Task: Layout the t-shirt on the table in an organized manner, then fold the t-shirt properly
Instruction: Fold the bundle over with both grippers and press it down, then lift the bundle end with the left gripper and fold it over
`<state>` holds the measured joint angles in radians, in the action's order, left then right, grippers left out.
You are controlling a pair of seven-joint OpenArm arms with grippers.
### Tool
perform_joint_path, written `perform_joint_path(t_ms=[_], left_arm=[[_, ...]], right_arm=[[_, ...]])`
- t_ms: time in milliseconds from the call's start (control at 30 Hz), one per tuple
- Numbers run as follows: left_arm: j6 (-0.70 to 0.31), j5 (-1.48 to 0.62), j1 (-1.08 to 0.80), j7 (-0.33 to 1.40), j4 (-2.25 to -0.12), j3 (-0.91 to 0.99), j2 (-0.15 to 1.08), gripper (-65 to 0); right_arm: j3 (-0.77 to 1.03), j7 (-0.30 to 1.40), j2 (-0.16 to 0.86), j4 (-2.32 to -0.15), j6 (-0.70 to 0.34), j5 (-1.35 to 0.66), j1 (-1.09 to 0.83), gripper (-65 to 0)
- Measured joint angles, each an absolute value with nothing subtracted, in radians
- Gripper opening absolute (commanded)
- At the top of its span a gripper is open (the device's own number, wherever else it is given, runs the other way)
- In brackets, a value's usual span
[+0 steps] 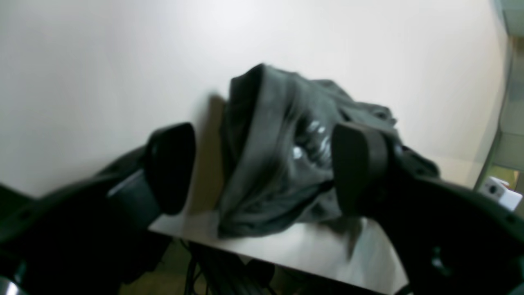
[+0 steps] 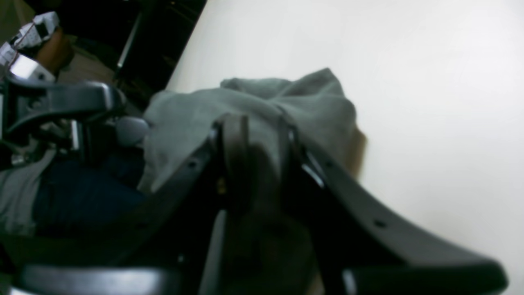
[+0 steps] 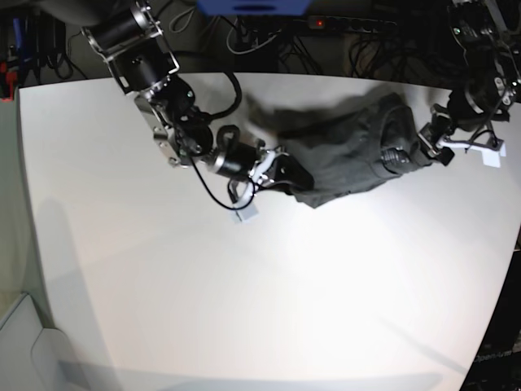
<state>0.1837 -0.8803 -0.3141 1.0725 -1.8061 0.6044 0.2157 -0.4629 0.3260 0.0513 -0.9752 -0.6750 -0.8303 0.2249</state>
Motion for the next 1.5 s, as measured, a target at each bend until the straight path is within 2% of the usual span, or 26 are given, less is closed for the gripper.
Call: perform_joint_path(t_ms=[167, 300, 500, 667, 733, 800, 900, 933, 1033, 1133, 1267, 1500], left_arm=[[0.184, -0.880, -0.328, 1.058, -1.775, 0.601, 0.212, -15.1], [0.187, -0.880, -0.334, 1.065, -1.766, 0.601, 0.208, -15.1], [0.187, -0.881, -0.344, 1.061, -1.765, 0.601, 0.208, -15.1], [0.190, -0.879, -0.337, 1.059, -1.699, 0.601, 0.205, -15.7], [0.190, -0.880, -0.334, 1.057, -1.690, 0.601, 0.206, -22.3], [0.190, -0.880, -0.331, 1.056, -1.688, 0.601, 0.208, -35.7], [0.191, -0.879, -0.332, 1.055, -1.693, 0.603, 0.210, -60.6], [0.191, -0.882, -0.331, 1.058, -1.695, 0.603, 0.210, -65.0], [0.191, -0.881, -0.331, 1.065, -1.696, 0.603, 0.210, -61.9], [0.191, -0.881, -0.332, 1.065, -1.691, 0.603, 0.210, -64.7], [0.206, -0.828, -0.328, 1.055, -1.634, 0.603, 0.210, -64.7], [0.204, -0.755, -0.234, 1.069, -1.586, 0.596, 0.163, -64.7]], right_arm=[[-0.463, 0.382, 0.087, -1.158, -0.681, -0.832, 0.178, -53.6], [-0.385, 0.456, 0.105, -1.269, -0.683, -0.832, 0.131, -53.6], [-0.302, 0.512, 0.116, -1.285, -0.683, -0.819, 0.126, -53.6], [-0.308, 0.527, 0.128, -1.269, -0.683, -0.819, 0.170, -53.6], [-0.306, 0.523, 0.124, -1.225, -0.684, -0.819, 0.218, -53.6], [-0.303, 0.511, 0.124, -1.150, -0.686, -0.827, 0.267, -53.6], [-0.305, 0.512, 0.129, -1.064, -0.682, -0.818, 0.312, -53.6], [-0.306, 0.513, 0.129, -1.047, -0.682, -0.818, 0.319, -53.6], [-0.307, 0.513, 0.126, -1.033, -0.682, -0.818, 0.335, -53.6], [-0.307, 0.513, 0.119, -1.034, -0.683, -0.817, 0.347, -53.6], [-0.309, 0.500, 0.093, -0.963, -0.683, -0.818, 0.371, -53.6], [-0.311, 0.422, 0.029, -0.848, -0.680, -0.630, 0.376, -53.6]])
